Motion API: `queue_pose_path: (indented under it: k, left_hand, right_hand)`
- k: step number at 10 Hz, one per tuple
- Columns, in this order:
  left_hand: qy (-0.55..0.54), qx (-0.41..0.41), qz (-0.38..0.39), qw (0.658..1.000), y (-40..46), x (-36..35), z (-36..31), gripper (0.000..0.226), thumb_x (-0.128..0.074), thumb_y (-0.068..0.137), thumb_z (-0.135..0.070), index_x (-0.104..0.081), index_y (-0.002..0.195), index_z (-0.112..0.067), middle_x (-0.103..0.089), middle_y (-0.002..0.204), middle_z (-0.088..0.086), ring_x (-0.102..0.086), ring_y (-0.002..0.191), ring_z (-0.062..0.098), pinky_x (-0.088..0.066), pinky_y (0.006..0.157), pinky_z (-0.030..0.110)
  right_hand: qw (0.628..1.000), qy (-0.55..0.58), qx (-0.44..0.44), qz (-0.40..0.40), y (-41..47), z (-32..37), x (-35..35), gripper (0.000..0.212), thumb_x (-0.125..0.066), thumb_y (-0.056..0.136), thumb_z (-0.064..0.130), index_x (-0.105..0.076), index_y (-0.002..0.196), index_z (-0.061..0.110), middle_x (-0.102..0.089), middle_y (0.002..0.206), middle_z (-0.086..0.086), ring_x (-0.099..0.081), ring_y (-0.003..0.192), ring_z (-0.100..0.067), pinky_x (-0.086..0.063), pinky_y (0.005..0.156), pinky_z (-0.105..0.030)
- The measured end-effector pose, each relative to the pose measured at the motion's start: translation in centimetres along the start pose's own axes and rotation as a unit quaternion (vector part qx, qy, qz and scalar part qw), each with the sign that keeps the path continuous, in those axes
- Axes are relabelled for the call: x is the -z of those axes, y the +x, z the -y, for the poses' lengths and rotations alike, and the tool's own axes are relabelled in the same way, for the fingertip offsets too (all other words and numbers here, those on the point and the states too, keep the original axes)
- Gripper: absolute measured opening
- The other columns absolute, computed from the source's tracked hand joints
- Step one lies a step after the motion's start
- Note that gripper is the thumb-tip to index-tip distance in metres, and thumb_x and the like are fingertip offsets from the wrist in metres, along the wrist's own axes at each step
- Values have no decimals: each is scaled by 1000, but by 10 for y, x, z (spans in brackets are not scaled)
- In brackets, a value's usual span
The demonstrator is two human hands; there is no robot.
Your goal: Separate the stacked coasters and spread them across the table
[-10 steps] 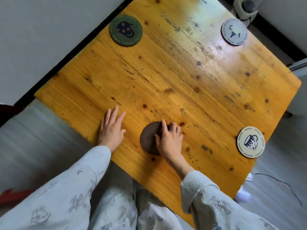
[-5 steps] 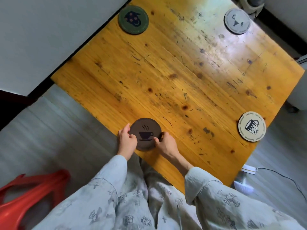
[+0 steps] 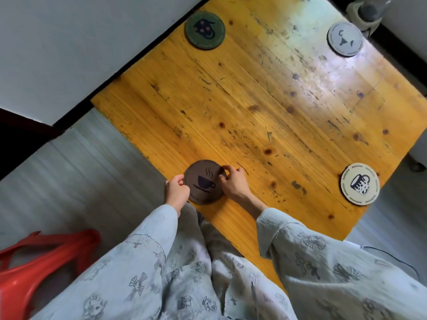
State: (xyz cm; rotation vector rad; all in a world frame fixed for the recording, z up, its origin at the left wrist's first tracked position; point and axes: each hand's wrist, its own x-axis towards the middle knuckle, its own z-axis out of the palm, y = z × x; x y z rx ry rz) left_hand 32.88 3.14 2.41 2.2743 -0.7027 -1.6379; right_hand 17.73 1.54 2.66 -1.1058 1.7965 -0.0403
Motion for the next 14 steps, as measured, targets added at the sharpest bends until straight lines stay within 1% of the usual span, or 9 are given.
queue_pose_path:
  k: [2,3,4,6,8,10,12,13,14]
  left_hand:
    - [21,-18,36,999,11,11,-14,53,-29,85,5,-38,135,-9,-37,141,15,-41,126,30,-37,108,46]
    - [30,-27,53,998,13,17,-21,53,-28,86,5,-37,136,-11,-35,143,14,-39,129,30,-36,109,46]
    - [9,-23,61,998,12,18,-20,53,-29,87,6,-36,137,-11,-37,144,11,-38,130,27,-35,109,44]
    - [-8,-22,63,998,11,19,-13,50,-31,89,5,-35,137,-9,-38,145,11,-37,132,26,-36,109,44]
    - [6,-28,67,997,11,20,-12,48,-32,90,2,-37,136,-11,-34,144,13,-38,130,27,-37,108,44]
    - [-1,-27,65,997,11,18,-12,50,-29,90,5,-35,137,-11,-31,146,13,-36,132,27,-36,109,43]
    - [25,-44,62,997,7,18,-13,50,-30,89,3,-35,138,-11,-29,145,12,-37,130,26,-37,106,37]
    - [81,-72,54,993,4,18,-18,49,-37,90,-4,-34,138,-15,-29,140,12,-41,123,26,-35,104,36]
    - [156,-133,26,978,6,14,-31,49,-44,91,-16,-31,138,-19,-28,138,11,-40,124,27,-36,104,38]
  right_hand:
    - [994,94,-47,5,1,0,-6,35,-43,95,21,-44,130,15,-46,133,-20,-59,97,-32,-51,75,-32]
    - [986,148,-73,5,-1,0,-7,35,-43,96,19,-45,130,17,-48,134,-19,-61,104,-33,-55,82,-38]
    - [982,167,-84,3,-3,0,-8,36,-43,95,18,-45,131,18,-46,137,-20,-58,108,-33,-53,84,-37]
    - [979,183,-85,-4,-5,-4,-13,37,-43,95,15,-45,132,15,-51,133,-22,-55,94,-25,-48,70,-29]
    - [981,177,-83,-4,-6,-3,-12,39,-43,96,16,-43,134,16,-49,135,-21,-56,101,-29,-51,84,-38]
    - [983,169,-69,-7,-9,-3,-10,40,-42,95,15,-43,135,13,-57,129,-21,-54,86,-20,-48,69,-30]
    - [985,161,-66,-6,-10,-2,-7,39,-42,96,16,-45,134,13,-62,122,-16,-58,75,-17,-51,72,-34]
    - [991,125,-50,2,-10,0,-1,37,-42,96,21,-48,132,12,-64,116,-15,-57,75,-18,-49,70,-33]
    - [996,74,-27,-39,-1,-2,14,38,-44,96,25,-49,130,9,-64,113,-16,-62,81,-24,-50,74,-32]
